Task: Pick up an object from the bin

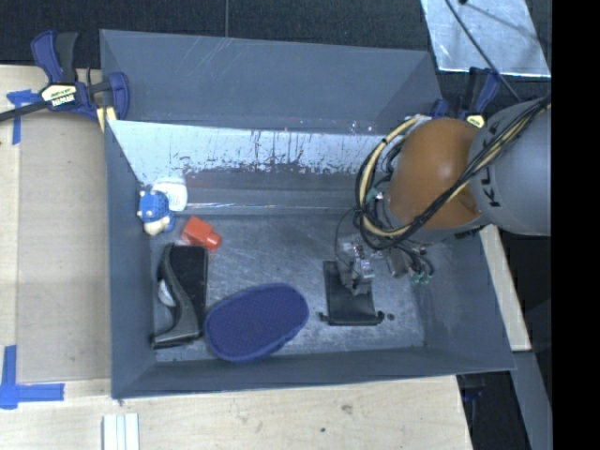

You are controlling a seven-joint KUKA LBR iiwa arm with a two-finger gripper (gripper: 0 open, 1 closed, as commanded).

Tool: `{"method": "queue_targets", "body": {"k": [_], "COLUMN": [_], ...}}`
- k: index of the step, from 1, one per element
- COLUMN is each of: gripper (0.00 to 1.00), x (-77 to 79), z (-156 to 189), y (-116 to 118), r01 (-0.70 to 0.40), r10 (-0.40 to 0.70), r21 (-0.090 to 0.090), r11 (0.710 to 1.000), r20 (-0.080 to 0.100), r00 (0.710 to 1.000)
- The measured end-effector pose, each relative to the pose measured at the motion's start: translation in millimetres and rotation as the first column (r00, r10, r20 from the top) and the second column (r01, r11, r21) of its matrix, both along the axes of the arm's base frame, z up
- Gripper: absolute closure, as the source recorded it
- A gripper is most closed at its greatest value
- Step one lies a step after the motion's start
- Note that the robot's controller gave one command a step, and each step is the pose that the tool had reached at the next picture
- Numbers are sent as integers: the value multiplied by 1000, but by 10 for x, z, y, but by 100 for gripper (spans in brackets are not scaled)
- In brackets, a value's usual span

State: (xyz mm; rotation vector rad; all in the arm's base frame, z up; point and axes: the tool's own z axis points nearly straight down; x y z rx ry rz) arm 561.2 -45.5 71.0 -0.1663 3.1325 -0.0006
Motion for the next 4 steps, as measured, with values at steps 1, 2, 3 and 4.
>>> {"method": "queue_targets", "body": {"k": [1, 2, 3, 4], "gripper": [100, 0, 0, 100], "x": [-197, -194, -176, -167], "z": [275, 259, -17, -2], "y": [75, 74, -118, -113], "r01": [-17, -18, -133, -134], "r10": [17, 18, 133, 134], "r21": [0, 0, 0, 0], "r11": [1000, 1000, 991, 991], "r20": [-5, -6, -10, -7], "r00": [1000, 1000, 991, 991]}}
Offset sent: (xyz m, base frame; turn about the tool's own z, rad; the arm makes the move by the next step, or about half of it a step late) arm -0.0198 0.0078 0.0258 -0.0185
